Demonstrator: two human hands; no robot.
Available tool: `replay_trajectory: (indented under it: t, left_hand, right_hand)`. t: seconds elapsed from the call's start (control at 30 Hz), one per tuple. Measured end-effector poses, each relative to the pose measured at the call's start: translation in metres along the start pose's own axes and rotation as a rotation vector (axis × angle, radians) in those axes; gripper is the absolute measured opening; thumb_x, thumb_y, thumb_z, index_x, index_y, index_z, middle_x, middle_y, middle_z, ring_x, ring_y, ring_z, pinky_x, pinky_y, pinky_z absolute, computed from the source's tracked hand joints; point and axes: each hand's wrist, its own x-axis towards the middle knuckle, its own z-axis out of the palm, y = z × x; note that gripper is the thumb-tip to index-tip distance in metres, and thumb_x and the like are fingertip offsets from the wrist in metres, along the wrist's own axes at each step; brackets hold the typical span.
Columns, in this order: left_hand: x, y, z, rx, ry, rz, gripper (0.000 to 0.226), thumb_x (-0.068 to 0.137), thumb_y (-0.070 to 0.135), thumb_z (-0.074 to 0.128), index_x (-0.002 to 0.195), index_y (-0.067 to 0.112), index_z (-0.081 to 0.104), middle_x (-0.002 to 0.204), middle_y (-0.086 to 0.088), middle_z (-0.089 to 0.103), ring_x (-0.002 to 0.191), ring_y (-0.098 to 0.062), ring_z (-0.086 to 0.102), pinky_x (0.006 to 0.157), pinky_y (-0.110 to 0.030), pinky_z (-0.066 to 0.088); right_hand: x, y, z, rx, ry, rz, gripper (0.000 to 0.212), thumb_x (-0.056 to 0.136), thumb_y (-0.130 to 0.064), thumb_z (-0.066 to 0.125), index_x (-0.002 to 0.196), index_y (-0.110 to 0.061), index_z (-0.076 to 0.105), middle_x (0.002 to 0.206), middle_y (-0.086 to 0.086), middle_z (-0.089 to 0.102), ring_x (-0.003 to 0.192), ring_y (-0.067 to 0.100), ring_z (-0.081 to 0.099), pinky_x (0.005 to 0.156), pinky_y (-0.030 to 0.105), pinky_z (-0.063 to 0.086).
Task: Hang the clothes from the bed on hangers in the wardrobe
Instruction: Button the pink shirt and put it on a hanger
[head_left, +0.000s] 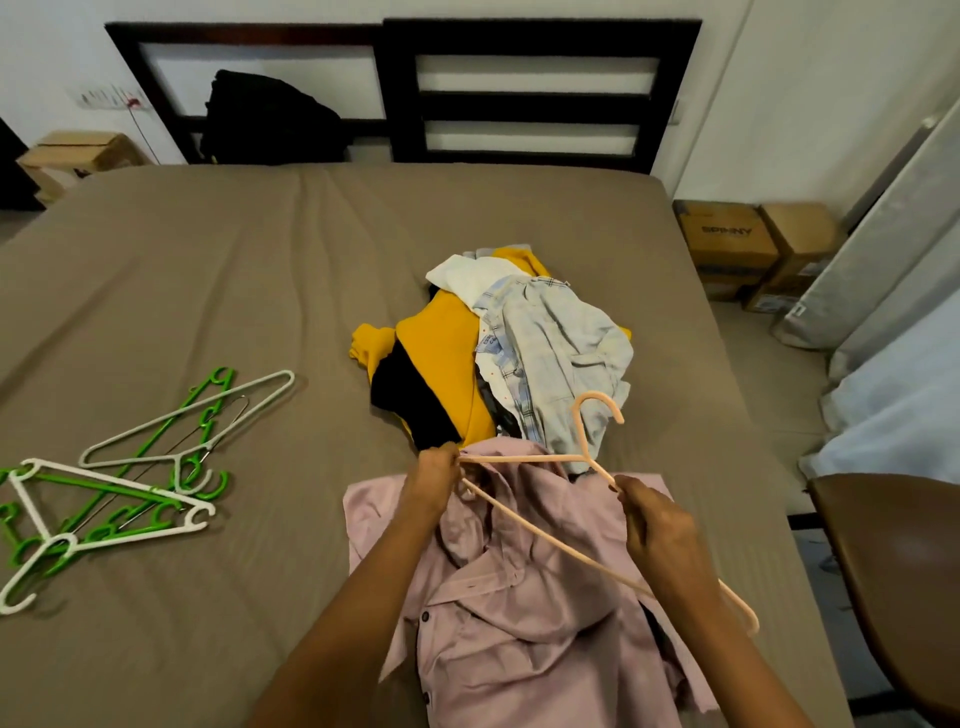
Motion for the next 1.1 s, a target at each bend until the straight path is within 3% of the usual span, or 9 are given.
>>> replay_trajectory:
  t: [0.13, 0.37, 0.57, 0.67, 0.73, 0.87, 0.97, 1.03, 1.1]
  left_hand:
    - [0.005, 0.011, -0.041, 0.099, -0.026, 0.054, 0.015, 0.085, -0.003, 0.05, 0.08, 0.008, 0.058, 0.077, -0.011, 0.05, 0.075, -0.022, 0.048, 0.066, -0.033, 0.035]
    - [-0.038, 0.089, -0.104, -0.23, 0.072, 0.201, 0.014, 0.091, 0.015, 0.06, 0.089, 0.002, 0.064, 0.069, -0.01, 0.058, 0.062, -0.02, 0.051, 0.056, -0.027, 0.038]
    - [-0.076, 0.165, -0.155, -0.529, -0.073, 0.173, 0.011, 0.087, 0.011, 0.061, 0.076, 0.008, 0.062, 0.058, -0.003, 0.053, 0.045, -0.01, 0.049, 0.047, -0.023, 0.041]
    - [-0.097, 0.189, -0.19, -0.724, -0.247, 0.279, 0.011, 0.093, 0.007, 0.055, 0.083, 0.008, 0.059, 0.068, -0.009, 0.053, 0.047, -0.006, 0.051, 0.05, -0.018, 0.045]
    - [-0.108, 0.194, -0.216, -0.594, -0.261, 0.463, 0.012, 0.097, 0.014, 0.051, 0.101, 0.009, 0.061, 0.087, -0.007, 0.059, 0.064, -0.003, 0.056, 0.064, -0.015, 0.048]
    - [-0.12, 0.198, -0.249, 0.224, -0.111, 0.77, 0.037, 0.095, 0.041, 0.044, 0.113, 0.013, 0.06, 0.105, -0.003, 0.063, 0.089, -0.013, 0.054, 0.076, -0.026, 0.041]
    - [-0.133, 0.198, -0.251, 0.29, 0.004, 0.808, 0.028, 0.097, 0.026, 0.047, 0.108, 0.003, 0.059, 0.102, -0.014, 0.062, 0.088, -0.019, 0.051, 0.069, -0.025, 0.03]
    - [-0.14, 0.194, -0.255, 0.253, 0.081, 0.82, 0.022, 0.097, 0.021, 0.049, 0.107, 0.004, 0.06, 0.1, -0.012, 0.063, 0.089, -0.025, 0.056, 0.071, -0.029, 0.034]
    - [-0.15, 0.19, -0.263, 0.224, 0.096, 0.83, 0.022, 0.097, 0.02, 0.05, 0.107, 0.005, 0.061, 0.098, -0.011, 0.065, 0.088, -0.025, 0.059, 0.073, -0.031, 0.038]
  right_hand:
    - [0.008, -0.017, -0.034, -0.009, 0.026, -0.064, 0.017, 0.083, -0.011, 0.053, 0.092, -0.011, 0.068, 0.063, 0.003, 0.062, 0.048, 0.024, 0.056, 0.043, 0.03, 0.045]
    - [0.015, -0.054, -0.063, 0.034, -0.015, -0.062, 0.015, 0.086, -0.017, 0.05, 0.097, -0.026, 0.056, 0.068, 0.007, 0.064, 0.055, 0.032, 0.06, 0.045, 0.039, 0.049]
    - [0.031, -0.086, -0.094, 0.103, 0.06, -0.064, 0.035, 0.084, -0.029, 0.038, 0.097, -0.017, 0.067, 0.076, 0.007, 0.068, 0.063, 0.028, 0.062, 0.054, 0.037, 0.051]
    - [0.035, -0.097, -0.114, 0.311, 0.114, 0.012, 0.028, 0.083, -0.019, 0.047, 0.098, -0.015, 0.069, 0.07, 0.003, 0.066, 0.056, 0.012, 0.055, 0.057, 0.026, 0.044]
    - [0.04, -0.103, -0.132, 0.471, 0.114, 0.043, 0.026, 0.086, -0.022, 0.047, 0.099, -0.015, 0.069, 0.067, 0.0, 0.062, 0.057, 0.015, 0.052, 0.057, 0.026, 0.042]
    - [0.05, -0.116, -0.158, 0.616, 0.117, 0.014, 0.023, 0.095, -0.009, 0.049, 0.088, -0.025, 0.064, 0.064, -0.002, 0.055, 0.057, 0.005, 0.049, 0.057, 0.02, 0.039]
    - [0.048, -0.134, -0.173, 0.781, -0.05, 0.047, 0.026, 0.097, -0.003, 0.045, 0.09, -0.02, 0.064, 0.071, -0.004, 0.057, 0.058, -0.001, 0.049, 0.055, 0.013, 0.04]
    - [0.045, -0.145, -0.19, 0.984, -0.341, 0.192, 0.024, 0.101, -0.015, 0.04, 0.101, -0.016, 0.064, 0.084, -0.001, 0.063, 0.064, 0.004, 0.05, 0.054, 0.015, 0.044]
    - [0.047, -0.146, -0.202, 1.006, -0.666, 0.325, 0.033, 0.103, -0.03, 0.031, 0.118, -0.021, 0.059, 0.106, 0.001, 0.068, 0.077, 0.008, 0.056, 0.069, 0.024, 0.051]
